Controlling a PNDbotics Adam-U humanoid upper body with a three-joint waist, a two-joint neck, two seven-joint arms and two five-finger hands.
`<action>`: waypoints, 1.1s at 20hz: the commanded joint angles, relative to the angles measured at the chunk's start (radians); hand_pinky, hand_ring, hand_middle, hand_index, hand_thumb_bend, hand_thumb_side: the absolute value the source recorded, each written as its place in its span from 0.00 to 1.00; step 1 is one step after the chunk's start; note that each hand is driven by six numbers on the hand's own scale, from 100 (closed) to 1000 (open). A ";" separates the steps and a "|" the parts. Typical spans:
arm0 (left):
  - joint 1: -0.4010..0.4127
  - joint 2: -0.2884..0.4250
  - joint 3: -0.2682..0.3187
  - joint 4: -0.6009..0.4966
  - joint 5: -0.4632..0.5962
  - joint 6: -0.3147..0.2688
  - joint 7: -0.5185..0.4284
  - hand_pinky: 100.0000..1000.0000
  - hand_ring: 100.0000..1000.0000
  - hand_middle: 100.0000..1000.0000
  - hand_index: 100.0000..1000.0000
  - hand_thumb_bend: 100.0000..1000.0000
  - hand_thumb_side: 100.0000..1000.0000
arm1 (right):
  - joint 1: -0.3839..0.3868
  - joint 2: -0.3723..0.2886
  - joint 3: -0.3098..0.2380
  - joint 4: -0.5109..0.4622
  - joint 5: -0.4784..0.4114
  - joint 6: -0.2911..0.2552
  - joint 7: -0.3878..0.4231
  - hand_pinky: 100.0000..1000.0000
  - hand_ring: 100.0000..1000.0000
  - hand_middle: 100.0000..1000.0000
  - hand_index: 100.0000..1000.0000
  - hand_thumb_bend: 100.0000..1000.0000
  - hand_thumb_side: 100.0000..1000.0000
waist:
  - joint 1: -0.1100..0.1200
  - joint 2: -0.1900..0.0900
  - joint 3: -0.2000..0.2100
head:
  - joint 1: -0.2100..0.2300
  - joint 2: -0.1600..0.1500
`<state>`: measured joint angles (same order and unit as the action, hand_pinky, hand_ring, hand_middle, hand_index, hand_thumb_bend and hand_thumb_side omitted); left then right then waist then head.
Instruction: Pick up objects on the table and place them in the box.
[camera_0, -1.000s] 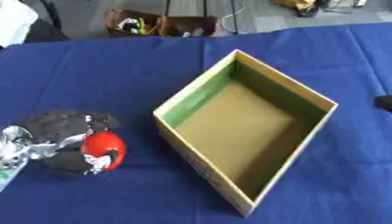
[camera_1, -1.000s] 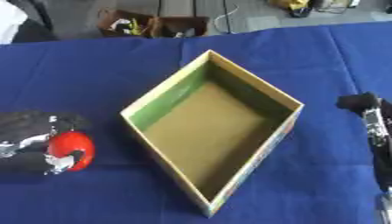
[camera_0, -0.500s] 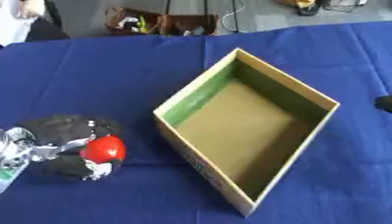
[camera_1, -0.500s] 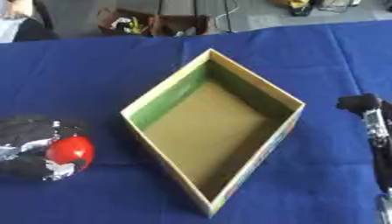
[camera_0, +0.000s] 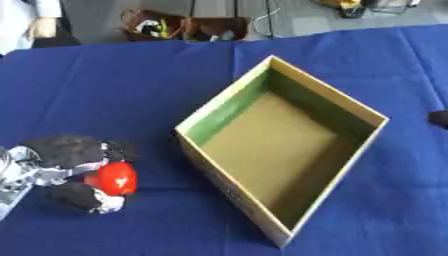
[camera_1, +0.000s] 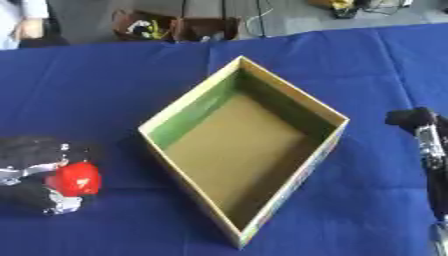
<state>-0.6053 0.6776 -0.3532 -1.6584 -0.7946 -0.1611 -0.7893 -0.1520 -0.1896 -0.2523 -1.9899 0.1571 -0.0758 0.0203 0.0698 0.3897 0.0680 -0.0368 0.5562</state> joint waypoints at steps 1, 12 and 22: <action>-0.006 0.022 0.004 0.009 0.012 0.016 0.000 0.26 0.72 0.93 1.00 0.28 0.85 | -0.009 -0.008 -0.001 -0.010 0.000 -0.004 -0.001 0.86 0.76 0.53 0.63 0.00 0.88 | -0.003 -0.016 0.000 | 0.006 -0.013; -0.003 0.018 -0.005 0.027 0.040 0.069 -0.009 0.24 0.81 0.91 1.00 0.00 0.16 | -0.010 -0.008 -0.003 -0.010 0.000 -0.005 -0.004 0.86 0.76 0.53 0.63 0.00 0.87 | -0.002 -0.016 -0.001 | 0.003 -0.017; -0.004 0.017 0.001 0.009 0.096 0.112 0.038 0.20 0.84 0.87 1.00 0.00 0.16 | -0.009 -0.009 -0.005 -0.010 0.000 -0.003 -0.009 0.86 0.76 0.53 0.63 0.00 0.87 | 0.001 -0.018 -0.001 | -0.003 -0.019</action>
<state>-0.6058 0.6772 -0.3536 -1.6422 -0.7117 -0.0547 -0.7590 -0.1556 -0.1895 -0.2524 -1.9899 0.1568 -0.0775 0.0148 0.0723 0.3899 0.0674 -0.0382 0.5505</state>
